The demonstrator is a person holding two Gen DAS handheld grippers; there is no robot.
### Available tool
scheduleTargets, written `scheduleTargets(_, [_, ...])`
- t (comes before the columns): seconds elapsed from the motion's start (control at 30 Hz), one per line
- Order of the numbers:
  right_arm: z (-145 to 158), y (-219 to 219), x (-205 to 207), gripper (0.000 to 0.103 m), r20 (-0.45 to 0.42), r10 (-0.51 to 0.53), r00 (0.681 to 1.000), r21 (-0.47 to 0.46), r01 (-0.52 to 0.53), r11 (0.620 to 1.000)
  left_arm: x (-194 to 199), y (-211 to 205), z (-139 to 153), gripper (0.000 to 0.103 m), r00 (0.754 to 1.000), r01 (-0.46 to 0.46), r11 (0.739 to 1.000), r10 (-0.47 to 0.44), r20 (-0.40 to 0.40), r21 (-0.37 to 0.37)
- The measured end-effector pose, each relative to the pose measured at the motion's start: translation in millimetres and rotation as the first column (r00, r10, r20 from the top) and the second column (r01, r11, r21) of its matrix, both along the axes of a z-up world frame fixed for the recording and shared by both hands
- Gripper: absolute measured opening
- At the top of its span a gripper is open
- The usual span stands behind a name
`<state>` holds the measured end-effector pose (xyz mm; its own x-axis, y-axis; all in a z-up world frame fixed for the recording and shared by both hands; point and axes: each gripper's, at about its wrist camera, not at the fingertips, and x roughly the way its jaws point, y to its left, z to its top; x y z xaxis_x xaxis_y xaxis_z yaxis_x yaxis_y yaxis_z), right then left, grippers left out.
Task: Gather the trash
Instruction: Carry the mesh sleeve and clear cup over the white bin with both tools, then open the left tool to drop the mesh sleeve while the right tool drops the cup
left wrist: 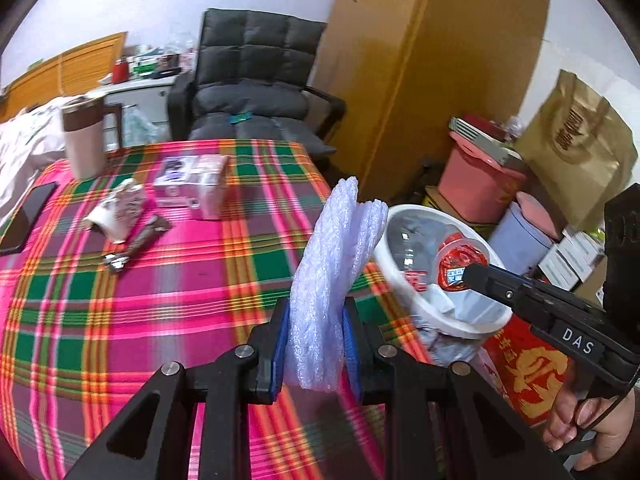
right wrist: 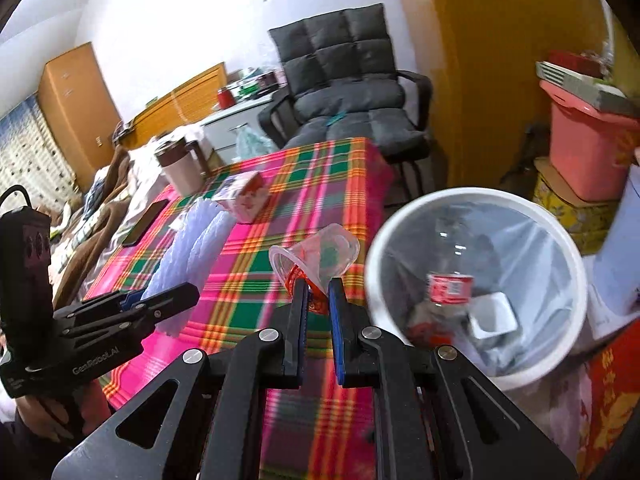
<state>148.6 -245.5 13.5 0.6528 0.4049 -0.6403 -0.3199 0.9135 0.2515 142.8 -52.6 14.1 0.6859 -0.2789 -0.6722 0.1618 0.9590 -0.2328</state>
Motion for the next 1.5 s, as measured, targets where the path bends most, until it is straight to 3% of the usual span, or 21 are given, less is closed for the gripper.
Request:
scheduleTargets(0.5, [-13,-63,-3,0.013,-0.036,-0.139,0.990,0.013,0.140,0.990,34,-74,-9,0.025,0.988,0.153,0.988,-0.153,-0.020,0.001])
scheduleTargets(1.17, [-37,-99,5,0.013,-0.134,-0.206,0.969,-0.028,0.204,0.979,75,-134,-39,0.026,0.958,0.275,0.961,-0.274,-0.088,-0.002])
scheduleTargets(1.27, [-40,-103,6,0.013,-0.147,-0.221,0.964,-0.043,0.217,0.975,79,-139,-43,0.030,0.955,0.283,0.959,-0.282,-0.093,0.000])
scheduleTargets(1.37, [-41,-105,7,0.015,-0.155,-0.230,0.961,-0.058,0.224,0.973,80,-141,-44,0.045,0.953,0.289,0.957,-0.289,-0.093,-0.013])
scheduleTargets(1.4, [-41,-106,6,0.018,-0.155,-0.234,0.960,-0.062,0.227,0.972,80,-140,-44,0.050,0.953,0.288,0.958,-0.288,-0.090,-0.016])
scheduleTargets(1.5, [-40,-107,6,0.028,-0.155,-0.240,0.958,-0.059,0.234,0.970,80,-138,-42,0.050,0.955,0.284,0.958,-0.285,-0.082,-0.024])
